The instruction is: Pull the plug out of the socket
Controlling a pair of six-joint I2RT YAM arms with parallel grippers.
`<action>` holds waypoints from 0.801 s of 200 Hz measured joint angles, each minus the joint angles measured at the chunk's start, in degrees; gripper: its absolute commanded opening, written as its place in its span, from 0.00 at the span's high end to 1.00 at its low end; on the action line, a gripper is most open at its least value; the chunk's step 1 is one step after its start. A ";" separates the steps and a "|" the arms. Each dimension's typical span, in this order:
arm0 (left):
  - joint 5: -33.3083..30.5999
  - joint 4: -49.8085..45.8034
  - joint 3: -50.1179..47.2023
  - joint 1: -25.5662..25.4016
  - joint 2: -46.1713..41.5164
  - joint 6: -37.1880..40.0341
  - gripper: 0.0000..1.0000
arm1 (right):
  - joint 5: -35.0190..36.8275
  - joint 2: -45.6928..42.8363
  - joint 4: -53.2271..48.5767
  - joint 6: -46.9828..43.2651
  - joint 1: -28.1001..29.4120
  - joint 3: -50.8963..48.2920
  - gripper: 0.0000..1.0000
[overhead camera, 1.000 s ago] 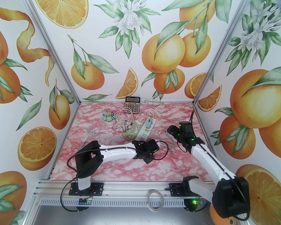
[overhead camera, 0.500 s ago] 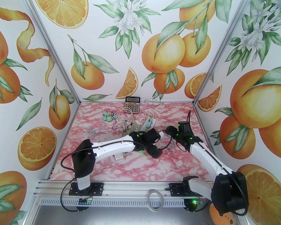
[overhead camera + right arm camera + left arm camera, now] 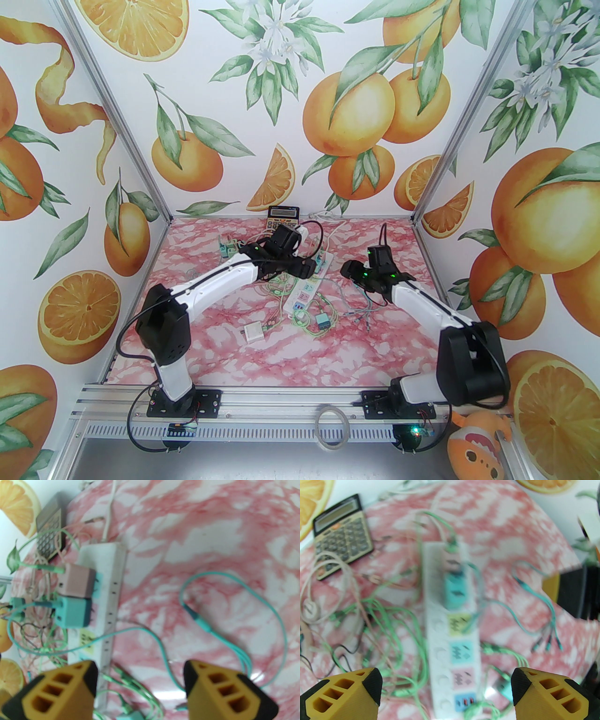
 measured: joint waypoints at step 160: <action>1.79 3.13 12.33 -2.99 16.39 1.60 0.31 | -5.16 22.43 1.46 2.27 1.57 15.96 0.56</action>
